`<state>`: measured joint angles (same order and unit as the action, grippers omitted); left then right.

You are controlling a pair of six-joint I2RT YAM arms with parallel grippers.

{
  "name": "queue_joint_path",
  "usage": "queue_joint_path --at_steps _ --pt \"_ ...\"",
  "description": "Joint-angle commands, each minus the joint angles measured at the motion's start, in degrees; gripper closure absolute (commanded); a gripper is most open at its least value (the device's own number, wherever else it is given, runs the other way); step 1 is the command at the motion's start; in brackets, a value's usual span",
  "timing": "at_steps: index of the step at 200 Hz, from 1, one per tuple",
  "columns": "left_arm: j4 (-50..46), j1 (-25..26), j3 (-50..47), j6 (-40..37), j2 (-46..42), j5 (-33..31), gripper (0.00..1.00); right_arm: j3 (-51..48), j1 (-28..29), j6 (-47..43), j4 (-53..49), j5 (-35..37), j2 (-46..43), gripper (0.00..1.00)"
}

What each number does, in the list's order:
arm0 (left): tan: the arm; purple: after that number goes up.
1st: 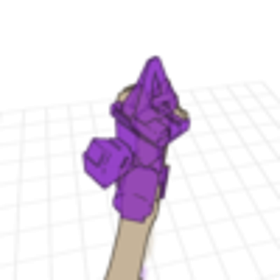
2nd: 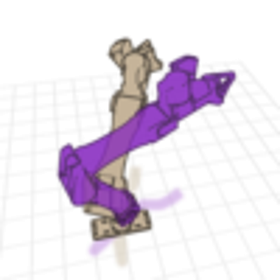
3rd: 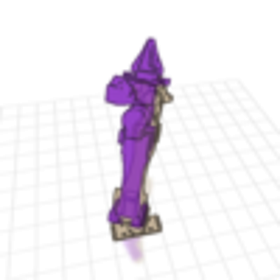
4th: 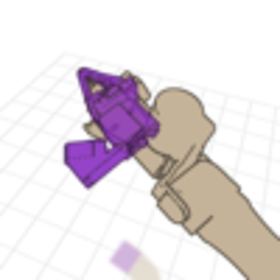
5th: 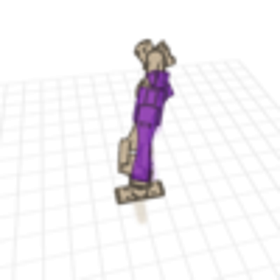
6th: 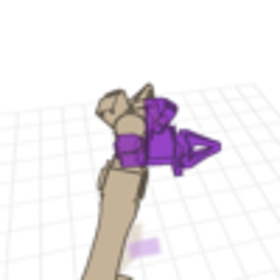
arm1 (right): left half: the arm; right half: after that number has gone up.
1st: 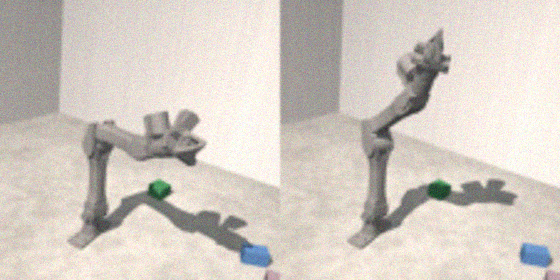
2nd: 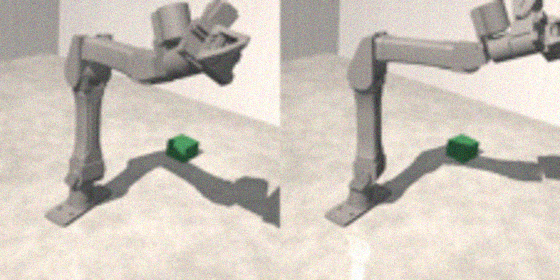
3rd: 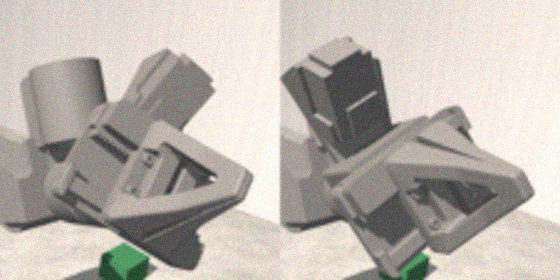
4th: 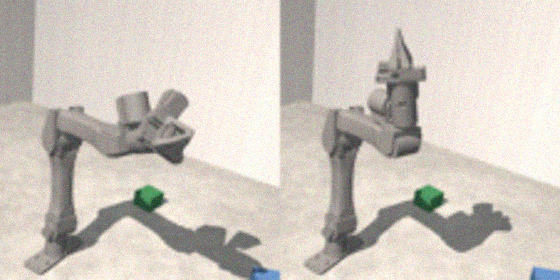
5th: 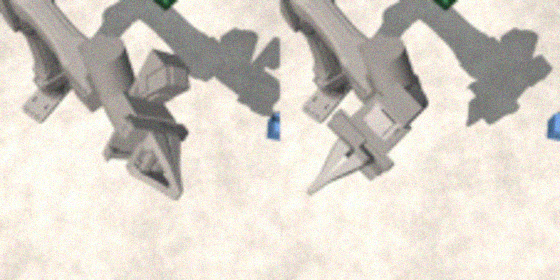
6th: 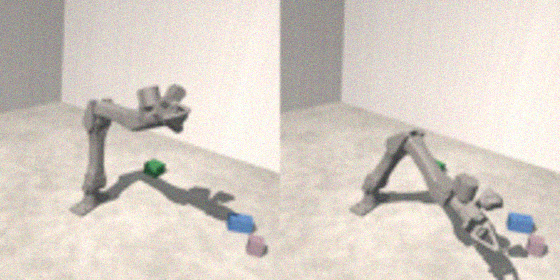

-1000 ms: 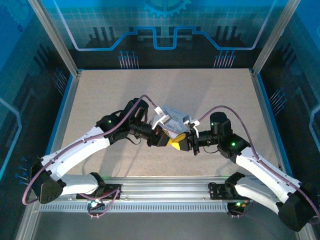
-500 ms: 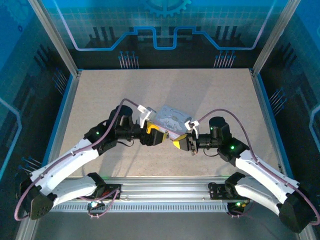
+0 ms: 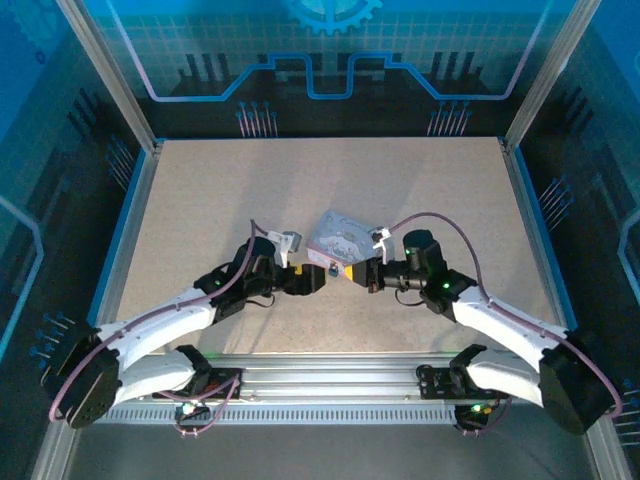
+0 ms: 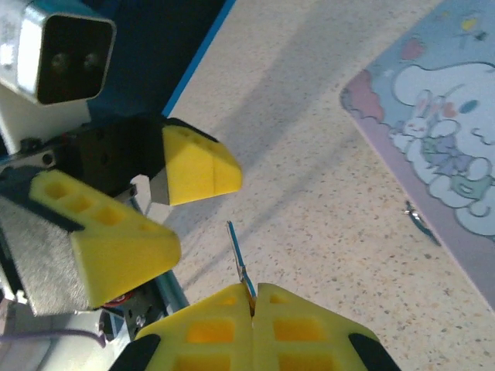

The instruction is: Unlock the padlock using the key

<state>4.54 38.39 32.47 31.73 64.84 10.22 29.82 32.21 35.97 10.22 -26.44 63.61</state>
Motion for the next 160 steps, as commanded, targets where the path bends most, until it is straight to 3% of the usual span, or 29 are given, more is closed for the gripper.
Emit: queue_joint_path --at_steps 1,105,160 --pt "6.6 -0.7 -0.7 1.0 3.0 -1.6 0.14 1.0 -2.0 2.8 4.8 2.3 3.4 1.00" --pt "18.4 -1.3 0.7 0.8 20.1 2.9 0.09 6.5 -8.4 3.8 11.6 -0.3 19.3 1.00" --pt "22.0 -1.3 2.1 1.3 25.5 4.8 0.08 7.5 -9.1 4.5 12.0 0.1 24.1 1.00"
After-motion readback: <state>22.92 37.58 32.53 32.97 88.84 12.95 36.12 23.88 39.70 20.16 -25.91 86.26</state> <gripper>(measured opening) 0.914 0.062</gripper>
